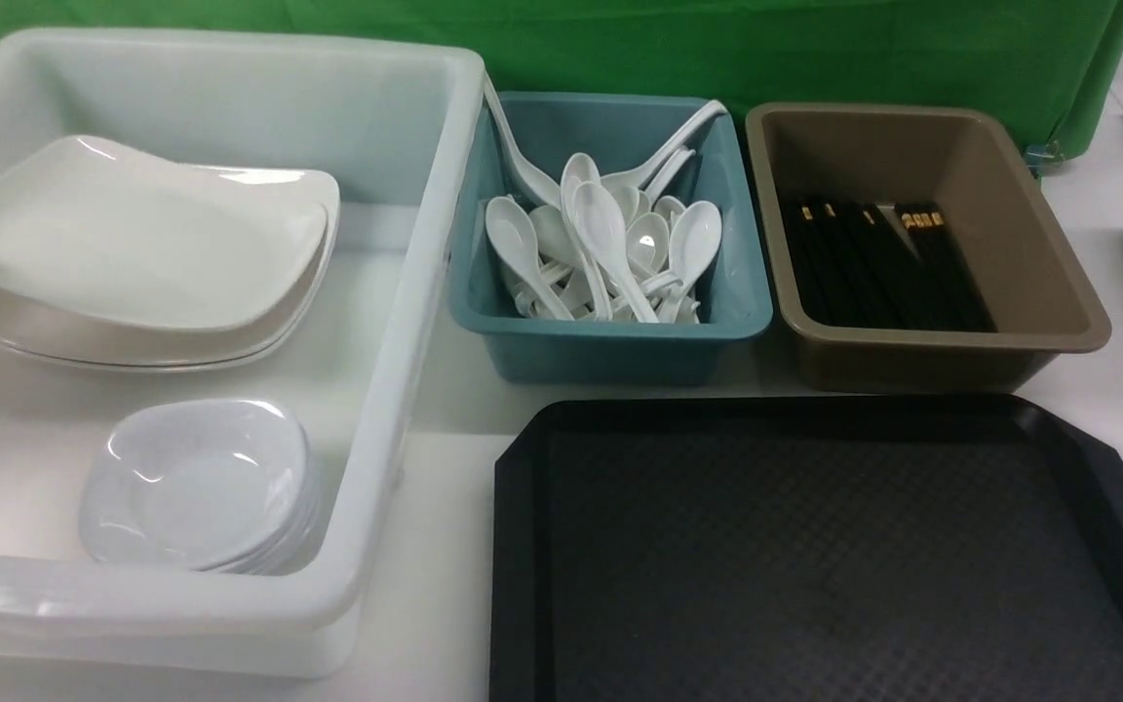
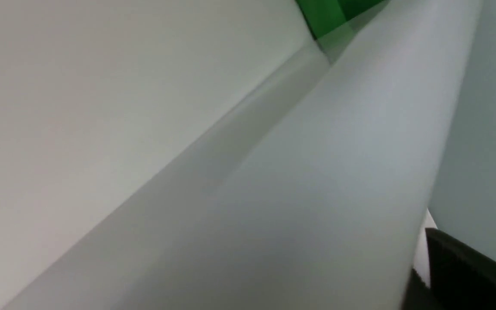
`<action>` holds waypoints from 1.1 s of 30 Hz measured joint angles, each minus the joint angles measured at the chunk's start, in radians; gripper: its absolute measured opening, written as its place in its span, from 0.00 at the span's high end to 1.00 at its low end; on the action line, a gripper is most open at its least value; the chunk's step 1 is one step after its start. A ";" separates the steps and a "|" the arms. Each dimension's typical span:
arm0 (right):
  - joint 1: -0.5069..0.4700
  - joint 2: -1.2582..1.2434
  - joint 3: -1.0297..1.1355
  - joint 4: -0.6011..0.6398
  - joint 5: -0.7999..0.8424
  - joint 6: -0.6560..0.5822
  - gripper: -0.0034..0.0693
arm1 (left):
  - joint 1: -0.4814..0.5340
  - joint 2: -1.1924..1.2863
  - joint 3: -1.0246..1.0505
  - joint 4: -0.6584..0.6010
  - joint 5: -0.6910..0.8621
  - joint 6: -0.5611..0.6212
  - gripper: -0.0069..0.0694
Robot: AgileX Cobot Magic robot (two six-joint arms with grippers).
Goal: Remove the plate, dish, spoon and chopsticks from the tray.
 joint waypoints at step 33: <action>0.000 -0.165 0.007 0.000 -0.343 -0.060 0.90 | -0.349 -0.402 -0.240 0.438 0.392 -0.022 0.90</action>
